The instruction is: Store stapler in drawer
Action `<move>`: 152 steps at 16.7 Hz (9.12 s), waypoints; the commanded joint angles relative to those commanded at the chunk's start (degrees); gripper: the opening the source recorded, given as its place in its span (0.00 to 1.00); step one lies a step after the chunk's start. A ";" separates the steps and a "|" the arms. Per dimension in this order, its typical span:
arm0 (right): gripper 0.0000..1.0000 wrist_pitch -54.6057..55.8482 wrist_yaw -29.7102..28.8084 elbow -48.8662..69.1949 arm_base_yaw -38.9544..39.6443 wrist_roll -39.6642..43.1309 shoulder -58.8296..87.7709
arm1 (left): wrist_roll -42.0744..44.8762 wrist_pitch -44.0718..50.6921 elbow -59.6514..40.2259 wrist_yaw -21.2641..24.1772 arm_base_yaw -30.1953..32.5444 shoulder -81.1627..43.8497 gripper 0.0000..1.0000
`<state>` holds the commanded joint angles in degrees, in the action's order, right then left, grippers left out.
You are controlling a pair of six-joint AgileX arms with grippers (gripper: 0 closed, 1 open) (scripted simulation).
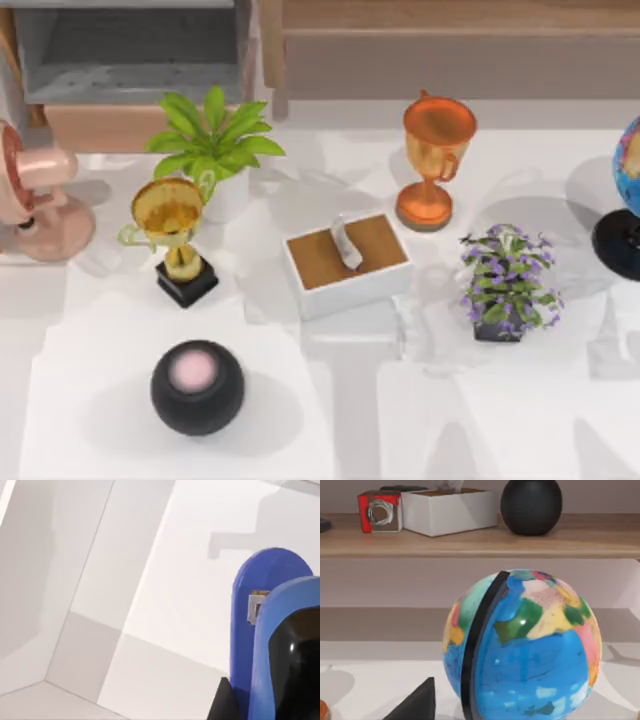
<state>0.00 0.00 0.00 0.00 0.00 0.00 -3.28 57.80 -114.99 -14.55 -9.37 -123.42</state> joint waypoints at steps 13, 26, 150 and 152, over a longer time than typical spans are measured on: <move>1.00 0.00 0.00 0.00 0.00 0.00 0.00 | 25.42 0.69 0.73 19.46 -11.41 -11.91 0.00; 1.00 0.00 0.00 0.00 0.00 0.00 0.00 | 28.91 -4.57 -8.56 14.26 -14.44 -5.03 0.00; 1.00 0.00 0.00 0.00 0.00 0.00 0.00 | 93.90 -135.71 73.06 47.95 -21.83 1.63 0.00; 1.00 0.00 0.00 0.00 0.00 0.00 0.00 | 94.02 -134.63 70.90 47.25 -21.02 0.48 0.00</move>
<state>0.00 0.00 0.00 0.00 0.00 0.00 90.74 -76.83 -44.09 32.70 -30.38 -122.94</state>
